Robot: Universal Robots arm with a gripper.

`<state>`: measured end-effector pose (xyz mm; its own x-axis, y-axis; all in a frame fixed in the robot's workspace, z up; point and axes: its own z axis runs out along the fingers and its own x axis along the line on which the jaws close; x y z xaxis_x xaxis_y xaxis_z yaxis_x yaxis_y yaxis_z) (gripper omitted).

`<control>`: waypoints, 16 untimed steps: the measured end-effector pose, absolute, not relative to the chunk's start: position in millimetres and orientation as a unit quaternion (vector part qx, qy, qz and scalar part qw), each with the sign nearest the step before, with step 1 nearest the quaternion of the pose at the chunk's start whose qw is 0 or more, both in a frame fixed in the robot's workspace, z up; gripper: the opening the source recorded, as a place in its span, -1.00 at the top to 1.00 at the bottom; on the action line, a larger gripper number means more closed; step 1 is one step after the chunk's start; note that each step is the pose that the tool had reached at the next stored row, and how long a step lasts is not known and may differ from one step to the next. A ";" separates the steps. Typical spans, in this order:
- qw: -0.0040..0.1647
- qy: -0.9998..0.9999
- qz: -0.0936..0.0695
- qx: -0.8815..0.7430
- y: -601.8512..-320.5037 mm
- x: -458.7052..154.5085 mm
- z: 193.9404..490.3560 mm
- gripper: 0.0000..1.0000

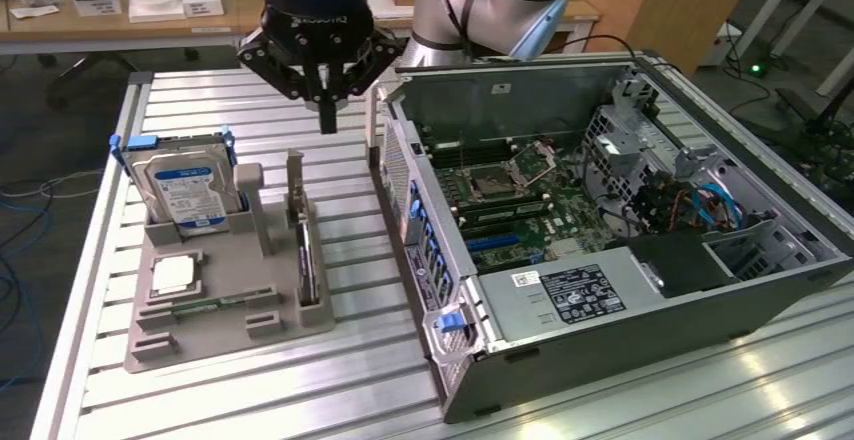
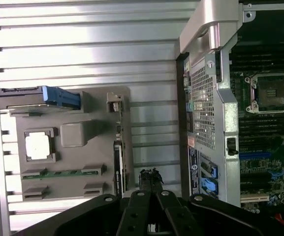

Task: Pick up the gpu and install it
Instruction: 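Reach for the gpu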

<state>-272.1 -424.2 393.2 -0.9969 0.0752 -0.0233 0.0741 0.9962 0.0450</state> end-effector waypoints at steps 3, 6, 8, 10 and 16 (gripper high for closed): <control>0.012 0.999 0.022 0.037 -425.0 -279.1 393.2 0.79; 0.012 0.999 0.022 0.037 -425.3 -285.9 393.2 0.79; 0.012 0.999 0.022 0.037 -425.4 -290.2 393.2 0.79; 0.012 0.999 0.022 0.037 -425.4 -294.3 393.2 0.79; 0.012 0.999 0.022 0.037 -425.4 -306.9 393.2 0.79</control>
<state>-306.9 -425.4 393.2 -0.9969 0.0753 -0.0233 0.0742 0.9962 0.0451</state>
